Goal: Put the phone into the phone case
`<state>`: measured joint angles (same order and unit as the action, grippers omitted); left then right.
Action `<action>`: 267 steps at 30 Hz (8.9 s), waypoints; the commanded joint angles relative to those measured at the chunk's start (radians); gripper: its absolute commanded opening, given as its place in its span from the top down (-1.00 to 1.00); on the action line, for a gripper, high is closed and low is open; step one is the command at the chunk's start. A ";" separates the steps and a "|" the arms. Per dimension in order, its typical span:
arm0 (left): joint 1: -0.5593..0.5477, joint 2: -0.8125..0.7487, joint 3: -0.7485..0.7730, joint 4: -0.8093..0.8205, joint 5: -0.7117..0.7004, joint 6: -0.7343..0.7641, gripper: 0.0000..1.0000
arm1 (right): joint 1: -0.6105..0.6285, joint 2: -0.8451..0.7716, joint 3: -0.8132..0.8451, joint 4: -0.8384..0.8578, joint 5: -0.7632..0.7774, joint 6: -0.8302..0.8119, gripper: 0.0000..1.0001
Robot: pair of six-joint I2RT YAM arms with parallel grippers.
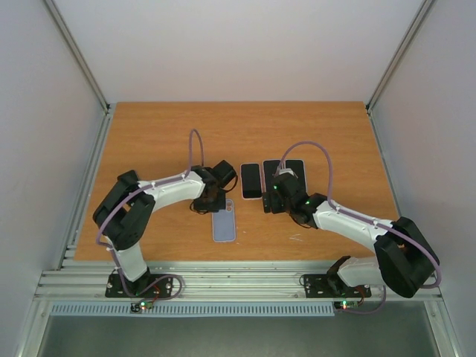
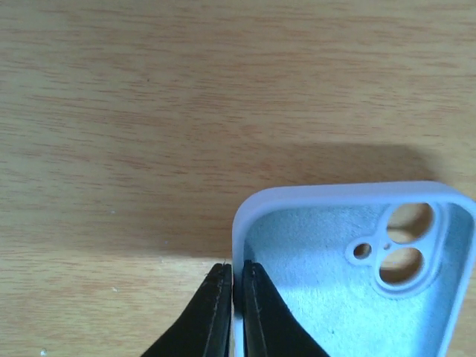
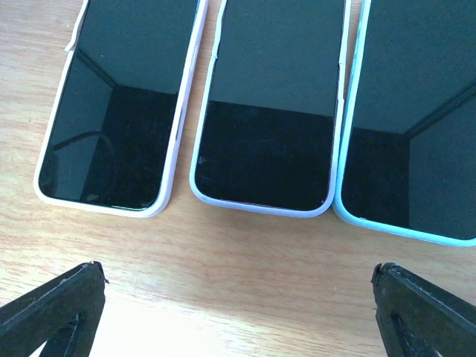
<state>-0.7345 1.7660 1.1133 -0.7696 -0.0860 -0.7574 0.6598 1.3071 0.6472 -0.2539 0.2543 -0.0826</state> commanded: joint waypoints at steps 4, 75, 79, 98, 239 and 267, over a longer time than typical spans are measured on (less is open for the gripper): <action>-0.001 0.034 0.012 0.015 -0.024 -0.062 0.55 | -0.005 0.021 -0.007 0.043 0.014 0.013 -0.97; 0.852 0.039 0.003 -0.001 0.172 0.196 -0.30 | -0.005 0.012 -0.003 0.056 -0.059 0.012 -0.97; 0.776 -0.035 -0.032 0.013 0.204 0.174 -0.29 | -0.006 0.000 -0.004 0.053 -0.095 0.010 -0.97; 0.275 -0.305 -0.146 0.167 0.276 -0.005 -0.29 | 0.017 -0.067 -0.007 0.168 -0.517 0.081 -0.95; 0.068 -0.345 -0.632 0.946 0.442 -0.258 0.99 | -0.005 0.503 -0.069 0.766 -0.925 0.529 0.71; 0.037 -0.447 -0.444 0.319 0.171 -0.176 -0.48 | 0.007 0.475 -0.090 0.791 -0.914 0.549 0.73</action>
<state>-0.6956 1.3571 0.6258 -0.2779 0.1566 -0.9741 0.6598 1.7985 0.5640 0.5293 -0.6651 0.4736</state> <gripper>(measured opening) 0.728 0.135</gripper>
